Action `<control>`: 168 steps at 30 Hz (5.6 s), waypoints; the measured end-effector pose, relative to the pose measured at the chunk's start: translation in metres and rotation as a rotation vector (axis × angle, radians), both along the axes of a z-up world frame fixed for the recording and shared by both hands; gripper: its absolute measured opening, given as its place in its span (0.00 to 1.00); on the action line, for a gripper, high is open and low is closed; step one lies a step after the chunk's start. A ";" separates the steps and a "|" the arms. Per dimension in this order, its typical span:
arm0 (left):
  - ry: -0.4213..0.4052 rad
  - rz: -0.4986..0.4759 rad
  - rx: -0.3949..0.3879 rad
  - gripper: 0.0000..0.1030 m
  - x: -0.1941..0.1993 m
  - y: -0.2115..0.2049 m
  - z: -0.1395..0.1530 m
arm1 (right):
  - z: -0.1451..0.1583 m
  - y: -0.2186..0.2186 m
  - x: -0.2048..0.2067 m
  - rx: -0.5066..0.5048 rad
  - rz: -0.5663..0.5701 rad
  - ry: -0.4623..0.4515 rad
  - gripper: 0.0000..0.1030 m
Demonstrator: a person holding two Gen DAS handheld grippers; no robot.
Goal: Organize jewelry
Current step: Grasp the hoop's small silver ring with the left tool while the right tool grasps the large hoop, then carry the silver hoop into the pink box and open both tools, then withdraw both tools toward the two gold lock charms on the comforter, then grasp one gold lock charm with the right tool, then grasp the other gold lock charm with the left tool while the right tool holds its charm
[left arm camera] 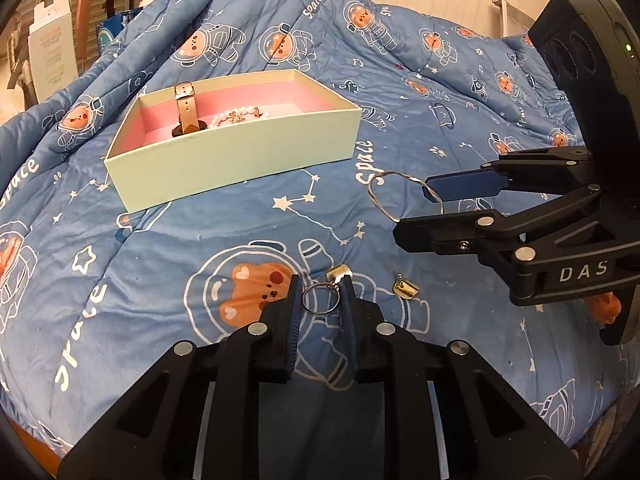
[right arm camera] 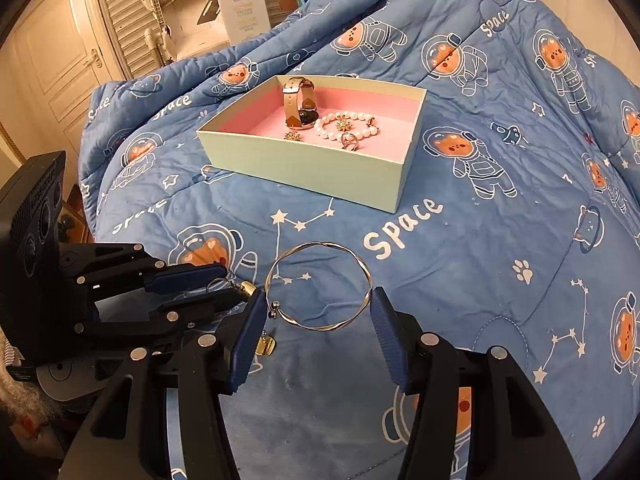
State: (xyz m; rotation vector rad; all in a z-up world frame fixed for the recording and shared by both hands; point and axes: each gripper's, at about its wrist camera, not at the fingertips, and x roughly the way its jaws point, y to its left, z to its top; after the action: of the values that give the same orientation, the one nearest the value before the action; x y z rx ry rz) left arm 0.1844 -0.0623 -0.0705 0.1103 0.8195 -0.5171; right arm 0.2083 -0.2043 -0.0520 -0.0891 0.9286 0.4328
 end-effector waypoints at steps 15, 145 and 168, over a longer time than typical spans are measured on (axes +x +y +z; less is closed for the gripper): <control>0.013 0.065 -0.041 0.19 -0.011 0.029 0.023 | 0.013 0.013 0.002 0.086 0.062 0.036 0.51; 0.021 0.212 -0.064 0.71 -0.019 0.029 0.012 | -0.027 0.018 -0.025 0.002 0.001 0.041 0.11; 0.079 0.089 -0.058 0.42 0.006 -0.007 -0.004 | -0.022 0.001 -0.033 0.005 -0.048 0.043 0.10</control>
State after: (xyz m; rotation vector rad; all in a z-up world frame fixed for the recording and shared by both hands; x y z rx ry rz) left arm 0.1901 -0.0688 -0.0740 -0.0003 0.8815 -0.4629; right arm 0.1751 -0.2034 -0.0742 -0.0535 0.9697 0.3938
